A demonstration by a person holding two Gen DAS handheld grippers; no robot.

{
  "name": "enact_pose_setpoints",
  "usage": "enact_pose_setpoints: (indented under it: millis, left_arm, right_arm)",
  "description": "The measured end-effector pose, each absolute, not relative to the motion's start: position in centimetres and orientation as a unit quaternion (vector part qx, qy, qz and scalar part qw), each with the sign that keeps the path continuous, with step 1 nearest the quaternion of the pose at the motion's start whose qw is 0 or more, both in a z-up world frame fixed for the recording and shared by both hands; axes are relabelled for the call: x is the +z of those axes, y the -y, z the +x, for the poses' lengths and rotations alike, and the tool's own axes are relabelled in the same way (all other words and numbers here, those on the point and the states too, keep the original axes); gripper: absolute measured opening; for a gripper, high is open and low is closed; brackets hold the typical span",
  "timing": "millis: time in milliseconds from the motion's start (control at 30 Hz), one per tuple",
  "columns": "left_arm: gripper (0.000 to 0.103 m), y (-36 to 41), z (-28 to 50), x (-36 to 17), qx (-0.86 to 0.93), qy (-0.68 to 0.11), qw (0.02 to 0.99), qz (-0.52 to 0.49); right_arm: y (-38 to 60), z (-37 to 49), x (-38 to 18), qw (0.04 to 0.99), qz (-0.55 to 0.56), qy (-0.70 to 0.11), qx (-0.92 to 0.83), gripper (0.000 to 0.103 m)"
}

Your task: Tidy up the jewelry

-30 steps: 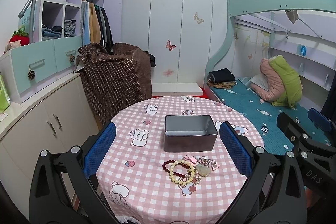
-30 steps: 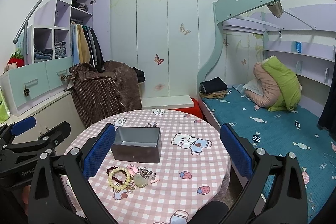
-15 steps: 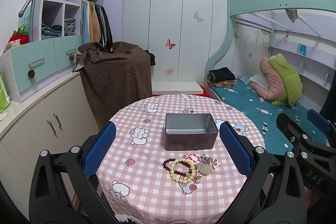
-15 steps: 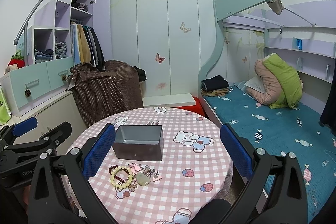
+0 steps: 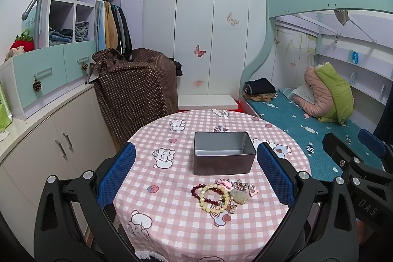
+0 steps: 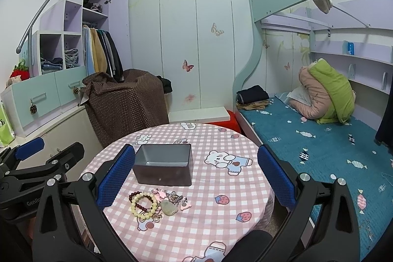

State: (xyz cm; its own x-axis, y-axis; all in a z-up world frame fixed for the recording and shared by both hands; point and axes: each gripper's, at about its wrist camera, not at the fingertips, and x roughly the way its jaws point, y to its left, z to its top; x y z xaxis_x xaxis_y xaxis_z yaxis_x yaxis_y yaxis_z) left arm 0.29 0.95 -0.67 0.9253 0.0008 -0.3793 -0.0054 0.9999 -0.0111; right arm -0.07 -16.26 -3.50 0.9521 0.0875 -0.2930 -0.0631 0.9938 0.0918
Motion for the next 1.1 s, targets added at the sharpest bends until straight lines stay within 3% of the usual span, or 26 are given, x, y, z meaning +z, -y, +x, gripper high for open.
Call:
enact_pose_setpoints:
  millis: [433, 1100]
  left_arm:
    - [0.098, -1.2, 1.8, -2.4, -0.002, -0.222, 0.975, -0.008]
    - [0.098, -2.7, 9.7, -11.2, -0.014, -0.376, 0.926, 0.002]
  right_arm:
    - [16.1, 1.3, -4.5, 0.982, 0.039, -0.178, 0.042, 0.096]
    - [17.9, 8.7, -12.3, 0.943, 0.06, -0.326, 0.017, 0.096]
